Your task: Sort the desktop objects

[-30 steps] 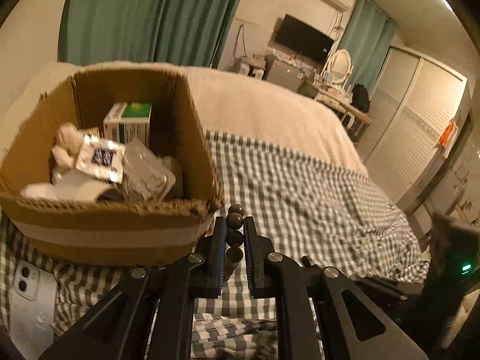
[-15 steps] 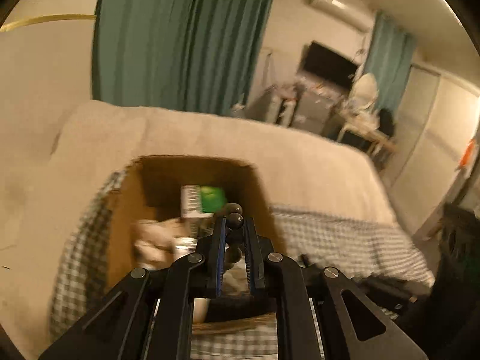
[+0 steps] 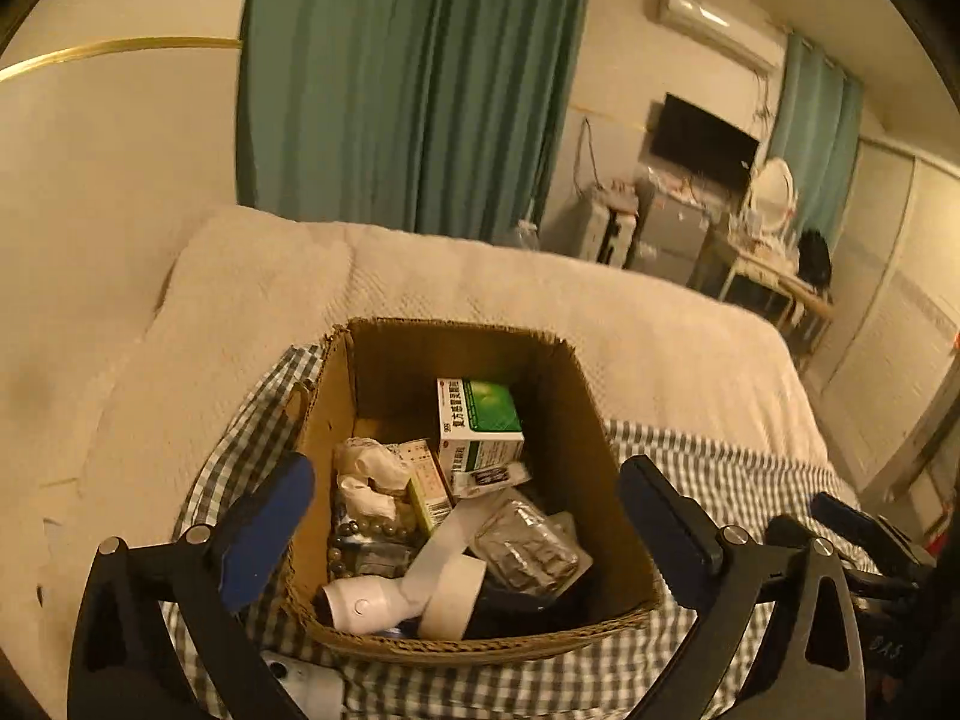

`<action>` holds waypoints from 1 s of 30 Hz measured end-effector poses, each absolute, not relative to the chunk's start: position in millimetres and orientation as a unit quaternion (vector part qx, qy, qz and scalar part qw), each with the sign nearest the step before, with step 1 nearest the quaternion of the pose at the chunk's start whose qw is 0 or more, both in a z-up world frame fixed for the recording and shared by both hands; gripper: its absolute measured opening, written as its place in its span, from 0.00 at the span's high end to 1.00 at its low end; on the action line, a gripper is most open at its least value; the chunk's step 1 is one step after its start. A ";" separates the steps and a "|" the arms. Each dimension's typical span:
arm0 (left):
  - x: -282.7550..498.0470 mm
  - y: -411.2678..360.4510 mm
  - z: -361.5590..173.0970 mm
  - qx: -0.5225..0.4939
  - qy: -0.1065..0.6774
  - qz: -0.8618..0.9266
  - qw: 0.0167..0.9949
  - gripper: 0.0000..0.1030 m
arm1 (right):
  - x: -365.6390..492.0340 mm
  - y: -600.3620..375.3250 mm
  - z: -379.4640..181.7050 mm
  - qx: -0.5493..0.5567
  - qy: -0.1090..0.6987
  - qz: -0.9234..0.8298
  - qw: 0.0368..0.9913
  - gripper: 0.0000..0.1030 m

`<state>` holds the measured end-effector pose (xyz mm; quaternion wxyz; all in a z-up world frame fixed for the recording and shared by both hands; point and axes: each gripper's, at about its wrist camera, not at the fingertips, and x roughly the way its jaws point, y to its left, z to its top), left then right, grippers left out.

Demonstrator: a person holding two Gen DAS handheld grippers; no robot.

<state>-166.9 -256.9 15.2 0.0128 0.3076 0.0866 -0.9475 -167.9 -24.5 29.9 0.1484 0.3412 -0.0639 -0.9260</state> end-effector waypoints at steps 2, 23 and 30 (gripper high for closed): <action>-161.9 -251.1 18.0 0.302 0.082 -0.949 0.022 0.00 | -159.7 -8.3 36.6 0.328 -0.058 -0.935 0.121 0.04; -144.9 -198.5 -0.9 0.321 0.017 -0.947 0.033 0.00 | -131.1 36.6 32.0 0.297 -0.071 -0.952 0.020 0.01; -140.8 -195.5 0.8 0.296 0.046 -0.954 0.015 0.00 | -131.7 39.2 22.4 0.309 -0.068 -0.949 0.022 0.01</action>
